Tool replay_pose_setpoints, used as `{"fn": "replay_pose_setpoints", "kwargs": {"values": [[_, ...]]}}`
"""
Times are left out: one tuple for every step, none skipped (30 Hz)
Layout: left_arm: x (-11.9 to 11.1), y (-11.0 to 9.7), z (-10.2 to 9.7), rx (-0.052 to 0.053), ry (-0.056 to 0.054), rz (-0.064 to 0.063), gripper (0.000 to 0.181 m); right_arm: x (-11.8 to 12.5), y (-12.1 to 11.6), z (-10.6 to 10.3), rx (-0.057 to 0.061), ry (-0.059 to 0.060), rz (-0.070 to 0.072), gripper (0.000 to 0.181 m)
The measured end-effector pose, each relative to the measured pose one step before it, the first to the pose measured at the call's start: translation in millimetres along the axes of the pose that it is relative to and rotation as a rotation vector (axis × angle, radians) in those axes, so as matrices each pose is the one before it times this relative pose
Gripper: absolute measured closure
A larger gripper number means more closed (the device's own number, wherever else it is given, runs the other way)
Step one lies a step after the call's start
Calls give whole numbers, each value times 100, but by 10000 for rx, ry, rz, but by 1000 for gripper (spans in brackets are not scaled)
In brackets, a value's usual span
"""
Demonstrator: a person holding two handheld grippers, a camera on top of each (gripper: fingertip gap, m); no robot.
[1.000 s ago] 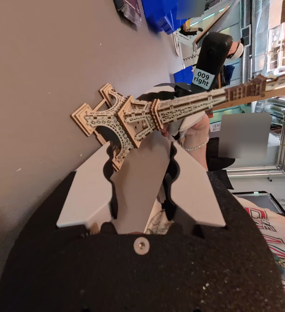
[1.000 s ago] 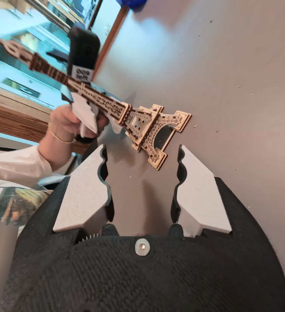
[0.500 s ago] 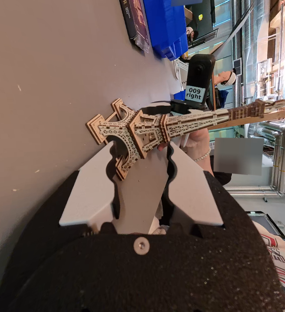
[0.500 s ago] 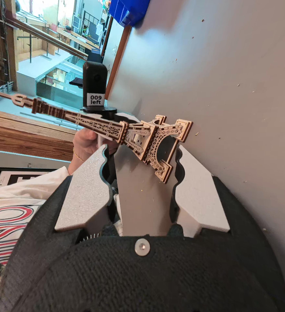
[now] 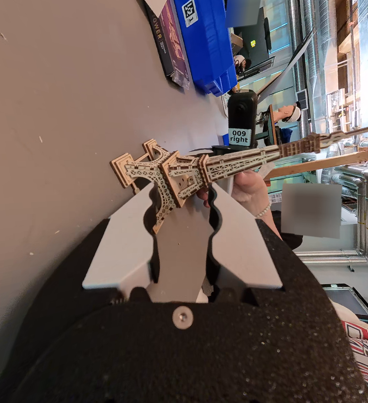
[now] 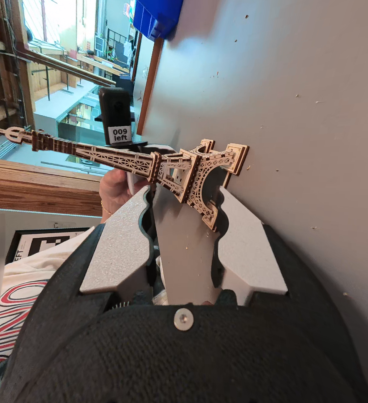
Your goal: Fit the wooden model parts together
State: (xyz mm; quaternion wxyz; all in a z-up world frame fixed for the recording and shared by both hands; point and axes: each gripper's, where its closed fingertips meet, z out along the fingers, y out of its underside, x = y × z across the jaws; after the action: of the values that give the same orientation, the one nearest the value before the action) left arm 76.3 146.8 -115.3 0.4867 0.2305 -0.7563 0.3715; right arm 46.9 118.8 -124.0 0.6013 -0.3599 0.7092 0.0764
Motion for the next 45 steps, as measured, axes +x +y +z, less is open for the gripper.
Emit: {"fn": "replay_pose_setpoints", "kwargs": {"values": [[141,49,-21,-55,30,-7,140,42,-52,-14,7,21,12,124],[183,122,64,-82,76,-27,142,-86,-32,22,-17,-54,44,122],[123,130,125,-87,61,-71,142,-125,-42,54,-1,-78,52,119],[28,92,162,-72,13,-46,142,19,35,95,-61,5,15,119],[-44,11,158,-46,-35,9,142,45,45,142,-74,17,-17,119],[-85,-50,130,-13,-67,39,142,-109,8,150,-54,-76,-10,119],[-43,-87,111,1,-39,32,141,-145,-7,168,-45,-110,35,118],[10,-89,101,17,13,-17,141,-90,-77,157,0,-70,41,117],[14,-98,83,26,27,-18,142,61,-25,134,0,16,14,118],[1,-76,69,22,22,40,143,209,69,119,-63,119,-21,121],[19,-62,31,2,21,27,144,7,2,75,-16,28,-9,121],[-64,-10,-3,-33,-55,39,146,-63,-15,27,14,-37,-8,123],[33,-31,-34,-34,-23,114,148,-10,-4,-24,9,-37,9,123],[56,-5,-110,-61,-67,153,150,-67,8,-55,8,-85,33,125],[153,-11,-164,-80,-85,358,151,-93,21,-102,19,-92,16,128],[150,25,-248,-130,-176,555,153,-41,6,-143,52,-32,8,130],[192,25,-285,-160,-255,800,155,-82,-19,-165,73,-31,0,128],[361,-68,-291,-139,-218,1027,158,-90,22,-214,33,7,-70,127],[634,-283,-260,-31,-81,1192,163,14,-17,-268,32,105,-157,127],[508,-327,-200,-53,-135,1120,172,149,-152,-308,74,257,-269,129],[128,-353,-100,-139,-299,891,180,81,-213,-314,86,297,-429,131],[-100,-230,42,-269,-309,622,181,42,-256,-251,82,316,-403,132],[-303,-60,158,-384,-287,221,180,16,-392,-194,145,339,-317,130],[-120,4,280,-401,-33,-67,171,-56,-561,-187,273,325,-286,128],[368,-32,297,-338,364,-139,163,-305,-529,-141,306,158,-227,130],[441,-76,209,-236,431,-78,163,-503,-262,-57,155,-21,-128,130],[-6,-81,137,-198,98,53,163,-375,-22,14,3,-29,-42,130],[-356,31,110,-263,-153,186,163,-42,106,12,-64,106,-36,131],[-444,181,108,-350,-220,166,164,137,70,-1,-41,150,-74,129],[-277,225,129,-375,-127,87,164,256,86,-14,-49,151,-41,129],[-1,129,153,-293,29,51,164,266,131,41,-80,108,12,129],[102,27,145,-208,85,39,166,125,210,85,-123,-2,16,128],[30,-44,112,-145,28,46,167,84,202,113,-112,-30,49,127],[-51,-46,66,-126,-33,44,169,116,93,109,-49,-5,52,128],[-7,-33,34,-130,-4,32,170,118,-13,111,10,-1,36,128],[99,-29,22,-127,54,24,170,13,-10,108,0,-63,49,128],[42,22,-5,-150,23,0,170,4,75,143,-65,-69,54,129],[-10,-4,-5,-142,9,12,171,26,178,141,-129,-53,27,131],[8,-8,29,-128,20,2,171,-12,4,43,-38,-101,84,132],[-28,-14,34,-113,-23,25,171,18,46,9,-83,-81,101,132],[-72,38,50,-147,-88,72,172,-27,27,-11,-63,-90,15,133],[2,11,-1,-149,-62,96,172,-82,-2,-8,-47,-99,-39,135],[-11,20,-11,-180,-47,48,172,-116,6,21,-47,-113,-44,137],[0,16,6,-177,-19,2,172,-220,9,41,-43,-171,-48,141],[-2,18,5,-186,9,-37,172,-239,9,23,-32,-177,-11,146]]}}
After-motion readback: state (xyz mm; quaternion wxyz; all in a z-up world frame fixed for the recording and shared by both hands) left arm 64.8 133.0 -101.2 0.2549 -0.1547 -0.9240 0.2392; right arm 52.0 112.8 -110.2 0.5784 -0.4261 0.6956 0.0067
